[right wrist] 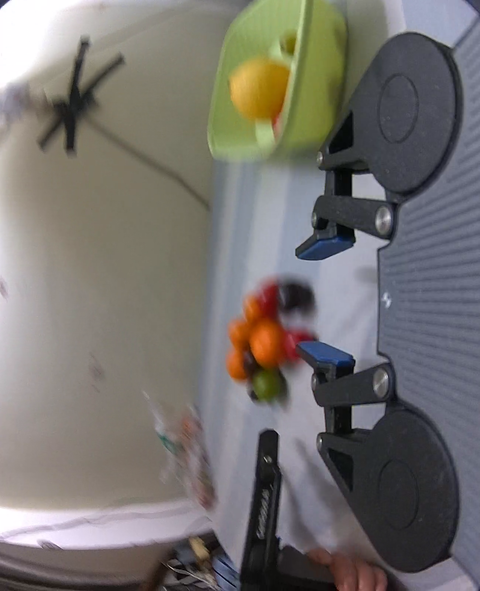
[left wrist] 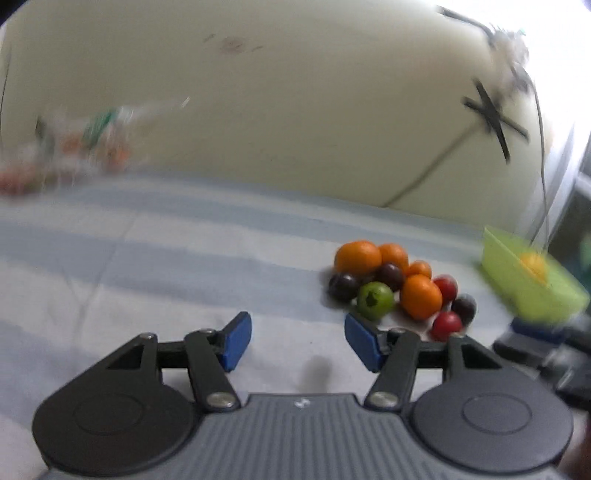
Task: Organize fruits
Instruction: 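Grasp a green tomato with the left tool while the right tool grasps a mandarin, then carry the green tomato and mandarin into the basket and open both tools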
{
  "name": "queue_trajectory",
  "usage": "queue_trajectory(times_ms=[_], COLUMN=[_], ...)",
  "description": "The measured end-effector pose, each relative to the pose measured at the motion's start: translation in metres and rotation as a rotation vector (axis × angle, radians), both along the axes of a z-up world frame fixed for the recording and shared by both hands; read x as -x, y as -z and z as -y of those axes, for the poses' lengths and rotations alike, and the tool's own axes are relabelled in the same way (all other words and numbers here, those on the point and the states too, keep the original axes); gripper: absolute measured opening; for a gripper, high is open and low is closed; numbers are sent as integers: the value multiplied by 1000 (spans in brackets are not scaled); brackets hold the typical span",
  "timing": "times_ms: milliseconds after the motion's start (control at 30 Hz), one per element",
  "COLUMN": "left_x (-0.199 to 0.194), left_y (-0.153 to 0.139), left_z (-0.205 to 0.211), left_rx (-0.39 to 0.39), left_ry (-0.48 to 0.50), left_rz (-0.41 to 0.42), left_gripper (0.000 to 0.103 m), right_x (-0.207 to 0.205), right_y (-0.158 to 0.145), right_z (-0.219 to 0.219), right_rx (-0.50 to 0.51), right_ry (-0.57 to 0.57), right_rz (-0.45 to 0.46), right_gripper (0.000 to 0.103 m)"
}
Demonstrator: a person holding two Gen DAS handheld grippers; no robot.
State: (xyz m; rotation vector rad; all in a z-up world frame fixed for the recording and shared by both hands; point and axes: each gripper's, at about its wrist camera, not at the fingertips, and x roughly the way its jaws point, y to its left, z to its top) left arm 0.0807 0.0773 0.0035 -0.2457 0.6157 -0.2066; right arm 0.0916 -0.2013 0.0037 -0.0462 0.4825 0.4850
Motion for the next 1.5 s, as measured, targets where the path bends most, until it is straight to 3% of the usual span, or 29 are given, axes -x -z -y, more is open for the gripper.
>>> queue_trajectory(times_ms=[67, 167, 300, 367, 433, 567, 700, 767, 833, 933, 1067, 1133, 1200, 1367, 1500], left_x=[-1, -4, -3, -8, -14, -30, -30, -32, -35, -37, -41, -42, -43, -37, -11], left_y=[-1, -2, -8, -12, -14, -10, -3, -1, 1, 1, -1, 1, 4, 3, -3], left_z=[-8, -10, 14, 29, 36, 32, 22, 23, 27, 35, 44, 51, 57, 60, 60], left_rx=[33, 63, -9, -72, -87, -5, 76, 73, 65, 67, 44, 19, -33, -34, 16], left_ry=[-14, 42, 126, 178, 202, 200, 187, 186, 191, 205, 193, 194, 174, 160, 203], left_rz=[8, 11, 61, 76, 71, -8, -26, -40, -49, -48, -36, -38, -34, -42, -45], left_gripper=[57, 55, 54, 48, 46, 44, 44, 44, 45, 48, 46, 41, 30, 29, 29], right_x=[0, -5, -23, -33, -40, -49, -56, -55, -51, -40, -15, -2, 9, 20, 25], right_y=[0, -5, -8, -11, -10, -8, -1, 2, 0, -10, -15, -14, -11, -1, 2], right_z=[-17, -32, -44, -47, -50, -51, -53, -54, -56, -40, -17, -9, -1, 6, 5], right_rx=[40, 79, 141, 161, 183, 233, 280, 274, 275, 170, 114, 107, 89, 66, 60], right_ry=[-29, -51, -56, -65, -96, -153, -205, -224, -208, -159, -89, -78, -80, -62, -61], right_rz=[8, 29, 57, 69, 74, 82, 64, 55, 70, 88, 134, 129, 104, 52, 39], right_gripper=[51, 51, 51, 51, 51, 51, 47, 40, 39, 39, 38, 38, 38, 39, 39])
